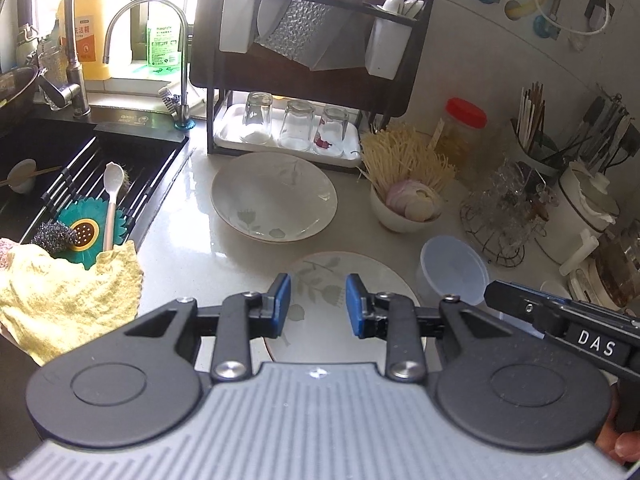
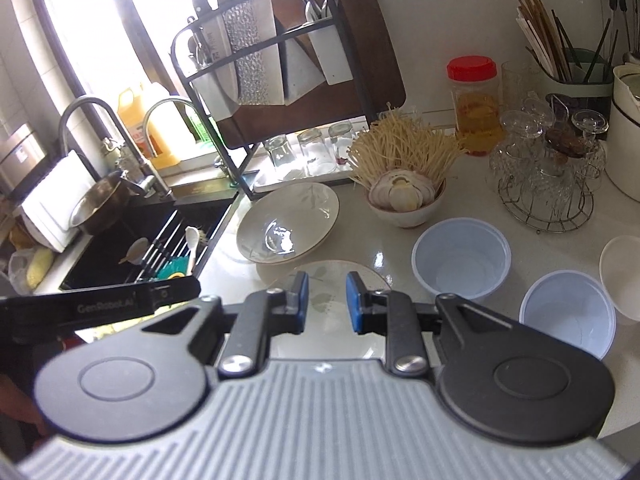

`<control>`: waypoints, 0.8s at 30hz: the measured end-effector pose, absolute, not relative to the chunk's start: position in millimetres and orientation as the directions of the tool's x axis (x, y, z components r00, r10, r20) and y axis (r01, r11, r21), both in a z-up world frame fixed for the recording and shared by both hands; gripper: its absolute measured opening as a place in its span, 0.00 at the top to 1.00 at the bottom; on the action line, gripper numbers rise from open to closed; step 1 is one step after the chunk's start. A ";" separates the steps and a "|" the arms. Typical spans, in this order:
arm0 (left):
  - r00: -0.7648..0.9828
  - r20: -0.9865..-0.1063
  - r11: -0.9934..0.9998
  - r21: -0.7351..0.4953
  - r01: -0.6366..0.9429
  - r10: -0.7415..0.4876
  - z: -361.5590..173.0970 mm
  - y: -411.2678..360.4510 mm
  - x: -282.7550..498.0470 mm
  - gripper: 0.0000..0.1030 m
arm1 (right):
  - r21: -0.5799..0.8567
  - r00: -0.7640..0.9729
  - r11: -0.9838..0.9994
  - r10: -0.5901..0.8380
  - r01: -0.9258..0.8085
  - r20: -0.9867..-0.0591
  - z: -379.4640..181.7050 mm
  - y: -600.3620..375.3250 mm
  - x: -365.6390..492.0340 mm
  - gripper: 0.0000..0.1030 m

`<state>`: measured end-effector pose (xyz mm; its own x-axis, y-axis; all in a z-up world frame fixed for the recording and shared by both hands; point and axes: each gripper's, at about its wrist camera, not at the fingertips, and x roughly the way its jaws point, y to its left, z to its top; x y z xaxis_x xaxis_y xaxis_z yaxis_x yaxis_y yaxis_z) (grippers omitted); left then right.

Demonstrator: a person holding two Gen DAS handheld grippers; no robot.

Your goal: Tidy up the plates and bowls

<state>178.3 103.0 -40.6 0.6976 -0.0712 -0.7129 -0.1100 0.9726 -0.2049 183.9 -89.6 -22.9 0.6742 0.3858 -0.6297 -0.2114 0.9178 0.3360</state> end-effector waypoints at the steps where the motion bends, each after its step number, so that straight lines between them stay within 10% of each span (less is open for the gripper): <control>1: 0.697 -0.713 0.972 -0.209 -0.112 -0.073 -40.6 103.5 178.5 0.65 | 0.337 0.674 0.917 0.387 -0.213 -0.629 -23.0 -89.9 184.1 0.76; 21: 0.692 -0.719 0.968 -0.213 -0.132 -0.063 -45.9 133.0 223.9 0.53 | 0.403 0.651 0.899 0.410 -0.170 -0.639 -37.6 -77.5 220.2 0.76; 24: 0.680 -0.730 0.962 -0.229 -0.146 -0.071 -54.3 149.2 237.9 0.50 | 0.421 0.641 0.897 0.403 -0.135 -0.653 -42.8 -70.8 232.7 0.63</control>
